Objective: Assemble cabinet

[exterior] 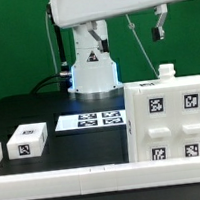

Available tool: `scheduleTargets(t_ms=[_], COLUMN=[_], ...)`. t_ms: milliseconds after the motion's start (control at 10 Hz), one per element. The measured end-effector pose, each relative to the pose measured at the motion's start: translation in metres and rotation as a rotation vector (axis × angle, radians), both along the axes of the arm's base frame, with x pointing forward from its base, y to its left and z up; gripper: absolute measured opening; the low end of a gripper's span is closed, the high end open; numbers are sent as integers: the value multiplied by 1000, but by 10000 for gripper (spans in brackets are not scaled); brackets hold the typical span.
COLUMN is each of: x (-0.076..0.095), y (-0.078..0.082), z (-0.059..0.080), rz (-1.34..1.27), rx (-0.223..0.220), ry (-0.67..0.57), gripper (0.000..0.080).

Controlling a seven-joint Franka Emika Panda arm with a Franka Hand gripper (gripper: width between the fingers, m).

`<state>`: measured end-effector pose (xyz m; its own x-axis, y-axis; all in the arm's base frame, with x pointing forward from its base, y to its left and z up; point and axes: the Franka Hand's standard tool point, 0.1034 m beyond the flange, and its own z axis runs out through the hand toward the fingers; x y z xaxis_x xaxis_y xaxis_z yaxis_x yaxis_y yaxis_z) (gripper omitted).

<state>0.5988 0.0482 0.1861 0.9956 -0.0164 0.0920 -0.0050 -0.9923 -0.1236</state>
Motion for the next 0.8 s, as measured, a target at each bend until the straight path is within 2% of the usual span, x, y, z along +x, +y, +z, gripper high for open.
scheduleTargets(t_ms=[100,200,300,800], x=[-17,-32,-33,-33], y=[-25,-47,-59,-61], z=[-11,-13,-11,-14], rz=[28,2,-10,-6], rx=[-17,-24,-27,-29], ry=[-1,20,14,9], gripper=[649,649,649,649])
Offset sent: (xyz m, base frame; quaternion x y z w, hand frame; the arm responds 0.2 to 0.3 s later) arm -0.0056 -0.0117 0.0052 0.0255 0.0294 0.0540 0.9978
